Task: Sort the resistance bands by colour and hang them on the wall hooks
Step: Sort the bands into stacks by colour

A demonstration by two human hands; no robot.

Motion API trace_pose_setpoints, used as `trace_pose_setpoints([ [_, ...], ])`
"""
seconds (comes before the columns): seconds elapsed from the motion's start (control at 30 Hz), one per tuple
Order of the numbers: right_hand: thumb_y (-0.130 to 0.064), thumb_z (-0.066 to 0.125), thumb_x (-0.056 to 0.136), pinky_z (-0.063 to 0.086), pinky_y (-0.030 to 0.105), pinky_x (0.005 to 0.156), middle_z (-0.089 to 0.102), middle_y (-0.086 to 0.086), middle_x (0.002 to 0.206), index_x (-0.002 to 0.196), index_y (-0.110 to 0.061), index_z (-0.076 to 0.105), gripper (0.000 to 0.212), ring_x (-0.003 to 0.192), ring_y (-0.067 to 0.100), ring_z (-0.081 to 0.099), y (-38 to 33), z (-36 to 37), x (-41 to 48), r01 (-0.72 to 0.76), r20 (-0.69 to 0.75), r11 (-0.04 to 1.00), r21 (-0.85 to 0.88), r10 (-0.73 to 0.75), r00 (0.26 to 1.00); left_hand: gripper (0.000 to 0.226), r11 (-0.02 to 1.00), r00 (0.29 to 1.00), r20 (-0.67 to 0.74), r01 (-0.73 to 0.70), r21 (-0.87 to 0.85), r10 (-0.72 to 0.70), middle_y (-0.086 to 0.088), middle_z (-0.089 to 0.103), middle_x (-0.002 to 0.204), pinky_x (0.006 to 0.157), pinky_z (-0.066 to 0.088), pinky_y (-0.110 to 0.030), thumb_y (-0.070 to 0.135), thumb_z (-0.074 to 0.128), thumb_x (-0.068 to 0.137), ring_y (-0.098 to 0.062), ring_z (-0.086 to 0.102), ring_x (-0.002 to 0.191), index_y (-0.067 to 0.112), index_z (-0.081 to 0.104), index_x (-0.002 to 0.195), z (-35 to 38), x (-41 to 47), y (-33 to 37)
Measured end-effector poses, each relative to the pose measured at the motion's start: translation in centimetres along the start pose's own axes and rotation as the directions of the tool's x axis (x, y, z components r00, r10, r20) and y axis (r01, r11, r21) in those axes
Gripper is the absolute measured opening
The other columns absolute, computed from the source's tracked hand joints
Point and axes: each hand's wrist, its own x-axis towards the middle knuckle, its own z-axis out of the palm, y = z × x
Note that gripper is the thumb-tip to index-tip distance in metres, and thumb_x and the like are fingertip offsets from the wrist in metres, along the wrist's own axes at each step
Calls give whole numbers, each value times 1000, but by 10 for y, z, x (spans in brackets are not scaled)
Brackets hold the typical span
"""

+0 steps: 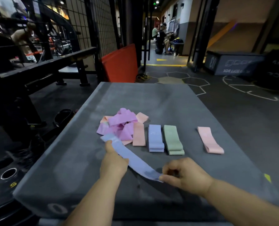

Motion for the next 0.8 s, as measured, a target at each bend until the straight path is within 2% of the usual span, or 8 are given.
trace_pose_setpoints([
  [0.07, -60, 64, 75, 46, 18, 60, 60, -14, 62, 66, -36, 60, 26, 60, 3, 54, 11, -4, -11, -88, -41, 996, 13, 88, 995, 84, 999, 1000, -1, 3, 43, -3, -5, 57, 93, 73, 49, -34, 14, 59, 84, -29, 60, 83, 29, 7, 148, 3, -7, 2],
  [0.13, -52, 69, 76, 46, 19, 61, 62, -11, 64, 64, -36, 61, 22, 60, 2, 55, 20, -9, -18, -169, -68, 985, 31, 171, 983, 84, 995, 1000, 26, 2, 99, -4, -4, 53, 95, 71, 45, -32, 17, 59, 82, -27, 58, 82, 31, 9, 148, 5, -13, 3],
  [0.27, -40, 72, 76, 49, 20, 65, 64, -14, 67, 66, -36, 59, 17, 65, 0, 59, 35, -15, -25, -283, -104, 959, -4, 281, 954, 63, 970, 995, 96, -62, 234, 40, 2, 57, 115, 73, 47, -28, 28, 62, 79, -21, 60, 90, 34, 39, 137, 9, -23, 0],
  [0.37, -30, 66, 79, 51, 25, 68, 63, -13, 70, 66, -38, 55, 18, 71, 6, 61, 44, -18, -26, -306, -107, 951, -44, 300, 948, 45, 938, 993, 94, -96, 333, 68, 5, 60, 119, 79, 48, -25, 35, 61, 82, -17, 58, 90, 37, 53, 126, 12, -27, -1],
  [0.5, -26, 62, 83, 46, 22, 65, 60, -13, 69, 68, -38, 52, 21, 70, 9, 58, 49, -21, -24, -310, -133, 950, -48, 301, 944, 40, 893, 993, 45, -120, 433, 111, 7, 59, 126, 88, 48, -27, 44, 56, 87, -19, 59, 105, 37, 53, 127, 15, -30, 1],
  [0.6, -22, 60, 86, 41, 18, 62, 57, -15, 71, 81, -33, 55, 13, 70, 9, 55, 51, -22, -22, -311, -118, 949, -48, 303, 946, 37, 831, 983, 39, -172, 530, 179, 7, 60, 125, 91, 47, -30, 47, 49, 92, -18, 56, 112, 34, 55, 126, 15, -30, 2],
  [0.7, -19, 60, 86, 39, 14, 58, 54, -12, 73, 89, -33, 55, 15, 66, 5, 51, 53, -24, -20, -323, -90, 946, -36, 319, 944, 27, 789, 975, 32, -199, 582, 222, 6, 62, 119, 88, 49, -30, 45, 50, 92, -19, 56, 110, 34, 60, 114, 12, -30, 6],
  [0.8, -15, 62, 82, 38, 14, 56, 55, -11, 75, 95, -37, 54, 27, 63, 4, 51, 57, -29, -21, -361, -63, 933, -16, 359, 931, 18, 782, 970, 41, -218, 584, 240, 5, 61, 114, 88, 49, -31, 45, 59, 87, -20, 55, 109, 35, 65, 100, 11, -31, 8],
])
